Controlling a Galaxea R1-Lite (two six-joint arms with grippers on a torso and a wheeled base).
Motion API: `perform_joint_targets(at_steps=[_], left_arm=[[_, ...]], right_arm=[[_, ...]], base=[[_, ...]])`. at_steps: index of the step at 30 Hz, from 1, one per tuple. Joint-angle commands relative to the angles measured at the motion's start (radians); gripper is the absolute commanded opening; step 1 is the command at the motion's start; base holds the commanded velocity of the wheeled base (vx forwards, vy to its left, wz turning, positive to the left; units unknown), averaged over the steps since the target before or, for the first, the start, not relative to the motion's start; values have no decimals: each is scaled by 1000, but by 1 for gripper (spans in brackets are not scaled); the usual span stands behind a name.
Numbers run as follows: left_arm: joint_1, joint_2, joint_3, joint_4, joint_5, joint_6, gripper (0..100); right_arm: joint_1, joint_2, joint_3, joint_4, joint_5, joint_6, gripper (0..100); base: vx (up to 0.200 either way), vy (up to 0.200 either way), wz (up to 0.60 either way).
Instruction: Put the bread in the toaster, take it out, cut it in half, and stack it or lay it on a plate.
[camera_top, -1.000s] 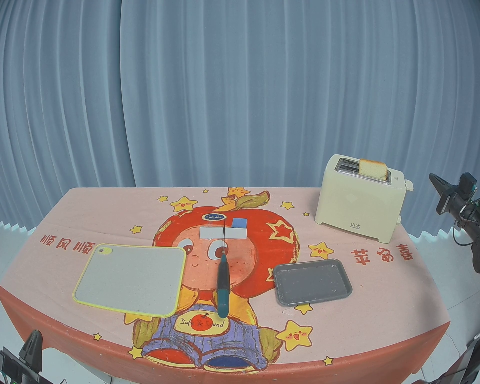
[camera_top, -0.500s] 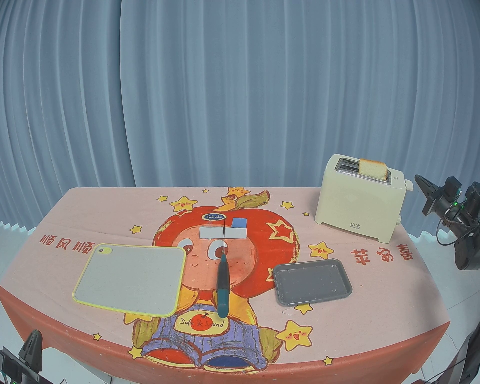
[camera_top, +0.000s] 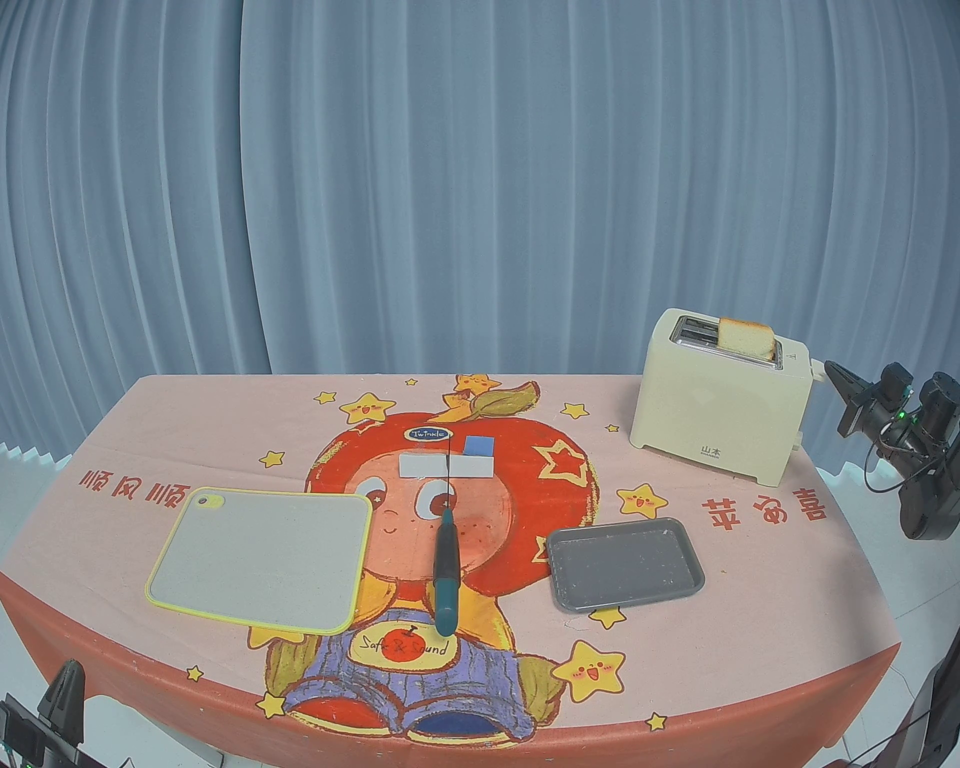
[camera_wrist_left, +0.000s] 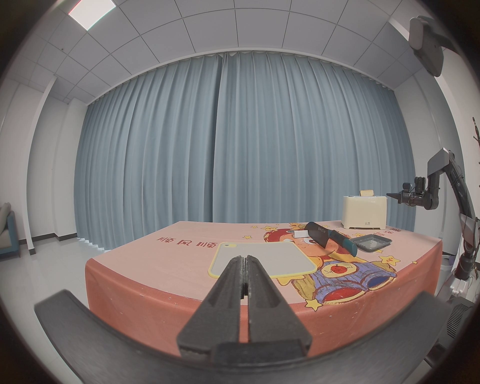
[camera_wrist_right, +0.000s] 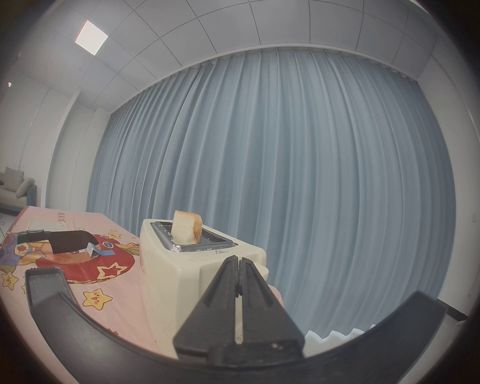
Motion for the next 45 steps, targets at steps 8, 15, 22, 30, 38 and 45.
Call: perform_joint_targets(at_steps=[8, 15, 22, 30, 38, 45], left_arm=[[0, -16, 18, 0, 0, -1, 0], [0, -16, 18, 0, 0, -1, 0], [0, -16, 18, 0, 0, -1, 0], [0, -16, 18, 0, 0, -1, 0], [0, -16, 18, -2, 0, -1, 0], [0, -16, 18, 0, 0, -1, 0]], right_arm=[[0, 39, 6, 3, -1, -2, 0], [-1, 55, 9, 3, -1, -3, 0], [-1, 81, 11, 3, -1, -8, 0], [-1, 104, 14, 5, -1, -9, 0], [-1, 133, 14, 5, -1, -11, 0], [0, 145, 18, 5, -1, -12, 0]], base=[[0, 0, 0], [0, 0, 0], [0, 0, 0], [0, 0, 0], [0, 0, 0], [0, 0, 0]])
